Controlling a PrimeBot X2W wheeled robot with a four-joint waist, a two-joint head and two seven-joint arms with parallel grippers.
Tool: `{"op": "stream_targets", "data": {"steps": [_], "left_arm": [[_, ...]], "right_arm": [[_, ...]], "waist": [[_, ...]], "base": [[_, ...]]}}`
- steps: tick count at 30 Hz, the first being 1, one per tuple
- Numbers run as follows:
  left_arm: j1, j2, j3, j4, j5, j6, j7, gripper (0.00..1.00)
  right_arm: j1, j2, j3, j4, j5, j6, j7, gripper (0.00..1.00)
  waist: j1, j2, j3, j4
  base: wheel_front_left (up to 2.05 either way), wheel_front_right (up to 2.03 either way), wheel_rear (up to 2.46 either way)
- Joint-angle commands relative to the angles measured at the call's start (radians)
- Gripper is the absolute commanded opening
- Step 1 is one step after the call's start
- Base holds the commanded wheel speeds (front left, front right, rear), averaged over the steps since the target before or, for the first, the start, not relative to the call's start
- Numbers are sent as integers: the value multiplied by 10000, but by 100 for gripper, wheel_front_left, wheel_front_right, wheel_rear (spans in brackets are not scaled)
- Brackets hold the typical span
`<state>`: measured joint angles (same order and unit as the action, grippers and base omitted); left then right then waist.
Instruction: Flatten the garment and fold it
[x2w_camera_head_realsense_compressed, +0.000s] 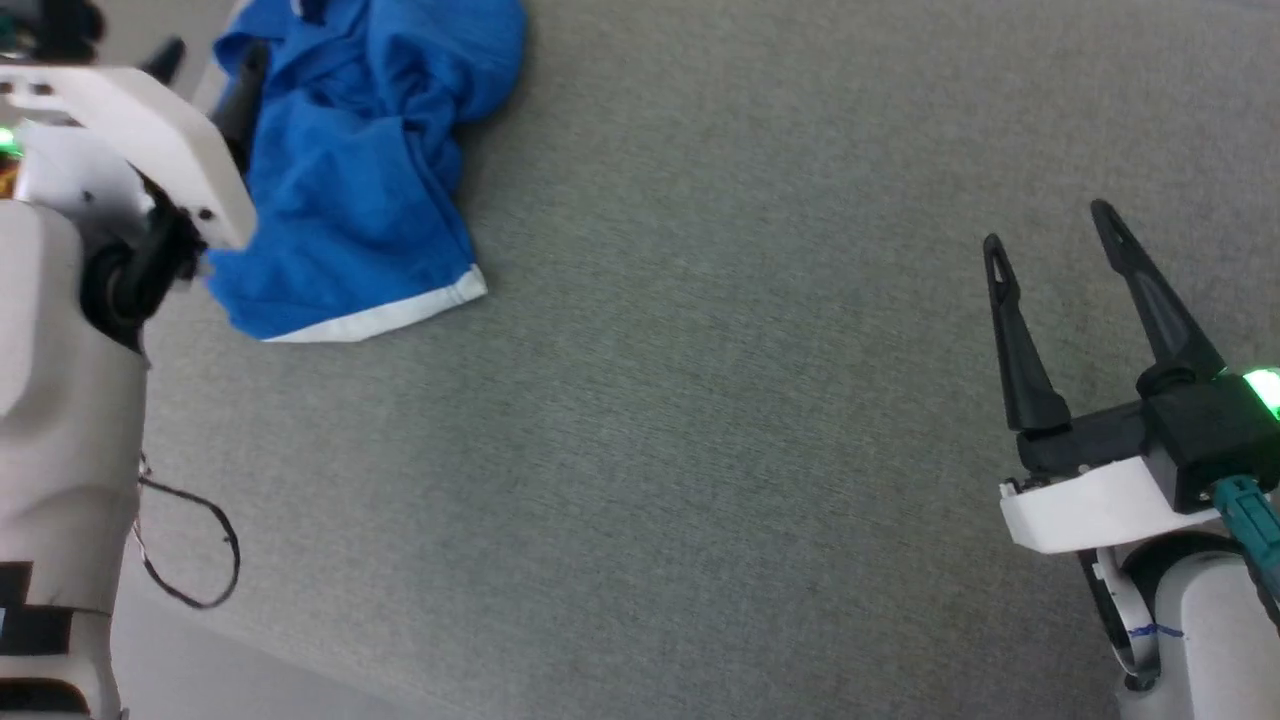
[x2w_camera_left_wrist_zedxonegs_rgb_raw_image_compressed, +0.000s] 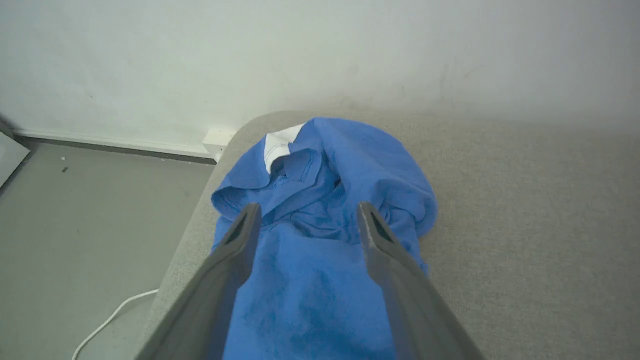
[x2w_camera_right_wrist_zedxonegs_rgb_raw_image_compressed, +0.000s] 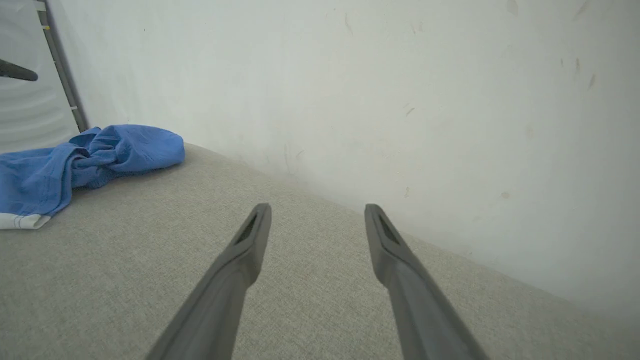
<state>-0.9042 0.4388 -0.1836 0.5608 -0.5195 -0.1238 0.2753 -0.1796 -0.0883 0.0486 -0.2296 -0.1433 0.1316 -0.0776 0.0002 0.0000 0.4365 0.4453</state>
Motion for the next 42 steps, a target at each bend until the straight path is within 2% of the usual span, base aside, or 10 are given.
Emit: {"op": "stream_targets", "data": {"steps": [1,9,14,17,18,19,20,30,37,42], "left_arm": [[-111,108,-311,138,-144,-63,227,100],[-98,654,-1789,864,-654,-67,1523,100],[-100,956,-2259,1342,-644,-67,1588,100],[-125,902,-2302,1708,-698,-68,1409,100],[-135,851,-2335,1813,-749,-68,1398,92],[-151,813,-2396,1877,-794,-68,1380,18],[-175,797,-2463,1907,-836,-68,1325,0],[-528,1023,-2382,2052,-1437,-68,245,0],[-979,1477,-2098,1723,-1551,-67,-325,0],[-1416,1762,-2063,1181,-1529,-65,-309,0]], "right_arm": [[-157,-78,30,-139,-84,-9,56,100],[-317,-315,160,-694,-89,-9,366,100],[-408,-429,210,-943,-90,-9,524,100],[-400,-477,199,-1125,-105,-9,636,100],[-390,-496,188,-1176,-108,-9,669,100],[-387,-518,178,-1212,-102,-9,694,100],[-386,-534,172,-1234,-94,-9,713,100],[-366,-236,177,-800,62,-9,358,100],[-148,153,77,-9,292,-9,-311,100],[126,322,-125,554,524,-9,-773,100]], "waist": [[-2,0,754,-586],[-2,0,1247,-838],[-2,0,1388,-1094],[-2,0,1460,-1182],[-2,0,1479,-1194],[-2,0,1493,-1204],[-2,0,1499,-1211],[-2,0,773,-1311],[-2,0,-596,-1659],[-2,0,-1679,-2059]], "base": [[0,0,0],[0,0,0],[0,0,0],[0,0,0],[0,0,0],[0,0,0],[0,0,0],[0,0,0],[0,0,0],[0,0,0]]}}
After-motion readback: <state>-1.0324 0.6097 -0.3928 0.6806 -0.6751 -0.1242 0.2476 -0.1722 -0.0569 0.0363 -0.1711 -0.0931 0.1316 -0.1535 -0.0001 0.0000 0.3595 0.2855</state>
